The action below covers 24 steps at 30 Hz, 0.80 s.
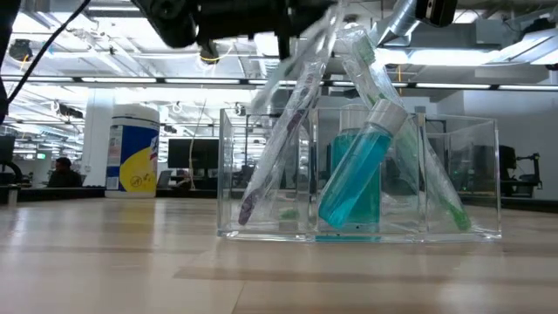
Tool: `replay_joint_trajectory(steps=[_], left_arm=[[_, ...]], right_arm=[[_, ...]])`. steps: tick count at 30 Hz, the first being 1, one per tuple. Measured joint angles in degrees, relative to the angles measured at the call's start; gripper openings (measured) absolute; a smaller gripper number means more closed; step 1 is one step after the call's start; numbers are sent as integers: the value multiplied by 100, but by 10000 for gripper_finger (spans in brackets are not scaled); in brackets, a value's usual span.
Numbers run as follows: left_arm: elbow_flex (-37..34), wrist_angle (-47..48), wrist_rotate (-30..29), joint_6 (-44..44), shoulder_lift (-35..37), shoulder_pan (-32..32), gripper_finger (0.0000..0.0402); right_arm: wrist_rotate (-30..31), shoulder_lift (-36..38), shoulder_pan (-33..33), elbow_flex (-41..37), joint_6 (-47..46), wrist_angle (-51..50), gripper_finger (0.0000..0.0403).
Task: Pick & Place toothbrushing station
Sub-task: Put the purple toothbrush in the transparent organizer
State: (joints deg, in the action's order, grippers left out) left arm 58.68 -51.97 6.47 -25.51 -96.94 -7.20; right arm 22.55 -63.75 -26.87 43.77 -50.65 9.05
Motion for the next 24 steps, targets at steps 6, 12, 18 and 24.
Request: replay_joint_trajectory(steps=[6,12,18,24], left_arm=[[163,-91,-61,124,100,98,0],[166,-74,-104,126,96,145,0],[166,-155,-100,339,436,625,0],[174,-184,-902,1118,910,1612,0]], right_arm=[[-2,0,55,0,157,-34,127],[-9,0,118,1,159,-37,127],[-150,0,107,0,130,-50,127],[-335,0,107,0,113,-110,127]])
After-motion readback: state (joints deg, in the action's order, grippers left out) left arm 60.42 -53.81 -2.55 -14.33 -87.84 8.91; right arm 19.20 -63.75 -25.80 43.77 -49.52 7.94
